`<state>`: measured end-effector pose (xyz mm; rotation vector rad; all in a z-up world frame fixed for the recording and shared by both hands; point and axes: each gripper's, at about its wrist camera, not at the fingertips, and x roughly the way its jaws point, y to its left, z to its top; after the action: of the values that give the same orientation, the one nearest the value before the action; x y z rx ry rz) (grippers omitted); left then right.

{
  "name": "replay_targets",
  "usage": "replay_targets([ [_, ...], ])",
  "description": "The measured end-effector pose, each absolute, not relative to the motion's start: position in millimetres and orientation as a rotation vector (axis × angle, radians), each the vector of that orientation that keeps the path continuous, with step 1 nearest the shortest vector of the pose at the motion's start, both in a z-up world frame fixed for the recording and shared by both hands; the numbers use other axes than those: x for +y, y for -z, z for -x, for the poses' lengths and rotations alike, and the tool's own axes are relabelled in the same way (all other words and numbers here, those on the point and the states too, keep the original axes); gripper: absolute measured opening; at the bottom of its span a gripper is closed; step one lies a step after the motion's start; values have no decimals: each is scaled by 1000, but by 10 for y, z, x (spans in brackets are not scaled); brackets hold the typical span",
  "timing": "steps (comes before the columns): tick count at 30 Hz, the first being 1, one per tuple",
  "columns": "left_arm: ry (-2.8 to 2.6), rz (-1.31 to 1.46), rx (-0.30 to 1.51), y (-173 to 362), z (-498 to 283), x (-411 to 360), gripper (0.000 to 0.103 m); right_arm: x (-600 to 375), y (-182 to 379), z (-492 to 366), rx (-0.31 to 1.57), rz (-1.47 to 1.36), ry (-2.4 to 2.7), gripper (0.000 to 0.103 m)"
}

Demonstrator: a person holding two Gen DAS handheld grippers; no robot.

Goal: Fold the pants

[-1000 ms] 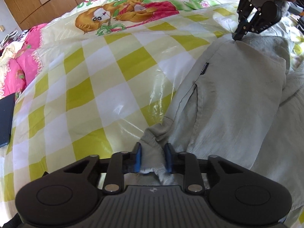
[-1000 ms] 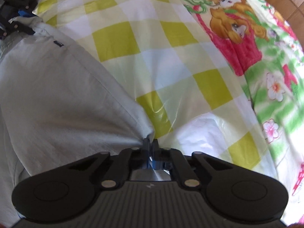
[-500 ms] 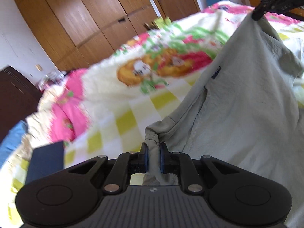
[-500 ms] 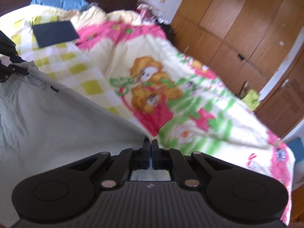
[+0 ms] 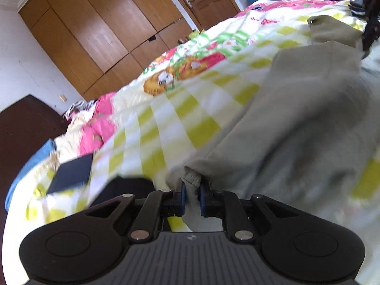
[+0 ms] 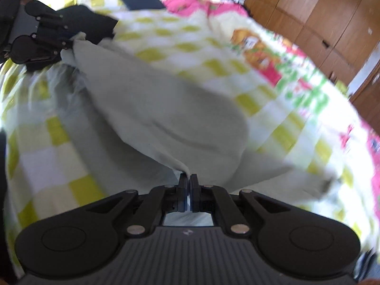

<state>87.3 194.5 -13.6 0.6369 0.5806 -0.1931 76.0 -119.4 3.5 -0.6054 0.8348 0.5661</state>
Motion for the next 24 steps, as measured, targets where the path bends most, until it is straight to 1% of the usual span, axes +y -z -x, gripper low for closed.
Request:
replay_targets([
  [3, 172, -586, 573, 152, -674, 2014, 28, -1163, -54, -689, 854, 585, -558, 1],
  [7, 154, -543, 539, 95, -524, 2073, 27, -1179, -121, -570, 826, 611, -549, 1],
  [10, 130, -609, 497, 157, -353, 2052, 27, -1150, -1, -499, 836, 679, -555, 1],
  [12, 134, -699, 498, 281, -232, 2006, 30, -1108, 157, -411, 881, 720, -567, 2],
  [13, 136, -744, 500, 356, -165, 1981, 34, -1094, 217, -368, 879, 748, -569, 4],
  [15, 156, -811, 515, 461, -42, 1955, 36, -1066, 305, -307, 888, 792, -576, 6],
  [16, 157, -832, 519, 486, 10, 1946, 39, -1066, 315, -277, 879, 801, -575, 7],
  [17, 148, -844, 523, 494, 51, 1947, 44, -1068, 307, -251, 872, 806, -578, 7],
  [18, 136, -845, 527, 486, 85, 1958, 47, -1078, 291, -228, 869, 807, -579, 8],
  [19, 122, -836, 534, 471, 111, 1980, 51, -1085, 269, -215, 866, 808, -580, 12],
  [21, 88, -819, 551, 425, 127, 2021, 52, -1106, 229, -194, 862, 799, -580, 15],
  [24, 35, -827, 530, 344, 198, 2018, 53, -1129, 217, -192, 873, 782, -572, 19],
])
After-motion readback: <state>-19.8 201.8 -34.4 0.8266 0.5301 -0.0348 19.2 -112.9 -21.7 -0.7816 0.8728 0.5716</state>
